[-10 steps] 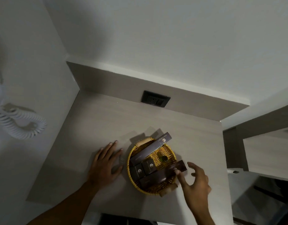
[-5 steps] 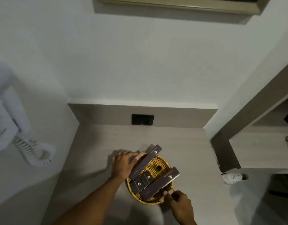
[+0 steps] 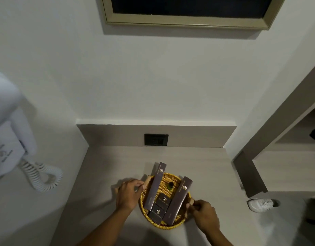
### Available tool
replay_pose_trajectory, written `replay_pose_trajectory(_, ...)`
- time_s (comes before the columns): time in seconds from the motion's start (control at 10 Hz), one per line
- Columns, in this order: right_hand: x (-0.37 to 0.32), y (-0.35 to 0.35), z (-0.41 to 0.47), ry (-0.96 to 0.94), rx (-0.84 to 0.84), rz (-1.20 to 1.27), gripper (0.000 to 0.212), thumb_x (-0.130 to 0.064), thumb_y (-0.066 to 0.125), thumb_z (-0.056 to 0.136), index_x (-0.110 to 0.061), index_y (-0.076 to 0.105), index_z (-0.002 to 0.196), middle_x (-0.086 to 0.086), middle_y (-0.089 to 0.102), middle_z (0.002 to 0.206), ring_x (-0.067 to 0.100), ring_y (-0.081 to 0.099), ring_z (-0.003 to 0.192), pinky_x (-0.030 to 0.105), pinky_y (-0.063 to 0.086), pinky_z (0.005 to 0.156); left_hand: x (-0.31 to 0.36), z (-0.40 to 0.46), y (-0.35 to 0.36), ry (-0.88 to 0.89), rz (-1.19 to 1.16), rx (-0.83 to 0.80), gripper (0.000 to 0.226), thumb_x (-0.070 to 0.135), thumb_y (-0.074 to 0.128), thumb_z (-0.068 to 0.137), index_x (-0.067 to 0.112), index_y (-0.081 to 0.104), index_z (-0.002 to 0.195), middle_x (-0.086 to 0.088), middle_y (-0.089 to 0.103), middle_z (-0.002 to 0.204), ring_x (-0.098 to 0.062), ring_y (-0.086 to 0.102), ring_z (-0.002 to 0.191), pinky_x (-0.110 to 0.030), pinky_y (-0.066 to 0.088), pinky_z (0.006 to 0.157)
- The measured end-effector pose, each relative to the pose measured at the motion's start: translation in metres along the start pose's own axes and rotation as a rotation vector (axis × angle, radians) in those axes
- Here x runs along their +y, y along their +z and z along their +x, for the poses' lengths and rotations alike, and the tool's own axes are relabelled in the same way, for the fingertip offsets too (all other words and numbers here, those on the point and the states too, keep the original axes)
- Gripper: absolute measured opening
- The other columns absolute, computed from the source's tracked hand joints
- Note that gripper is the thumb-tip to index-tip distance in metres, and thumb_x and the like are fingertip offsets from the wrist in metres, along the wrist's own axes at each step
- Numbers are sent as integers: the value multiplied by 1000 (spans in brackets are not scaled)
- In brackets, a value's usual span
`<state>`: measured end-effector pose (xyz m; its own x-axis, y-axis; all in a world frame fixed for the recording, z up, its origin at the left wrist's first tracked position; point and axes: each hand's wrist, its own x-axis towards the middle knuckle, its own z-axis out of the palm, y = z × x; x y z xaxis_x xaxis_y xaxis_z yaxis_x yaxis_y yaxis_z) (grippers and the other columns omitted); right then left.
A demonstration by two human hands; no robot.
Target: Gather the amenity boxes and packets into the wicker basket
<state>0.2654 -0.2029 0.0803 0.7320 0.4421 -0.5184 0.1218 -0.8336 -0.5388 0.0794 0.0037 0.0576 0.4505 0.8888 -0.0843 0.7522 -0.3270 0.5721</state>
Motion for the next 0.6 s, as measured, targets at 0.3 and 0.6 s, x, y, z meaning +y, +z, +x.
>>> replay_pose_trajectory(0.3,-36,-14,34,-201,160,-223,29,-44,58,91,-26,71,109,1,74,103,23,68,93,30,49,74,-2,-28,-3,-99,-28,53,14,47,66,90,36,70,97,14,75,95,-7,65,99,-30,20,80)
replay_pose_trajectory(0.6,-48,-18,42,-254,194,-327,45,-55,46,90,-27,59,122,-4,67,119,20,59,111,40,46,94,4,-18,-13,-73,183,70,27,57,54,92,42,64,112,18,72,109,-6,60,111,-33,22,87)
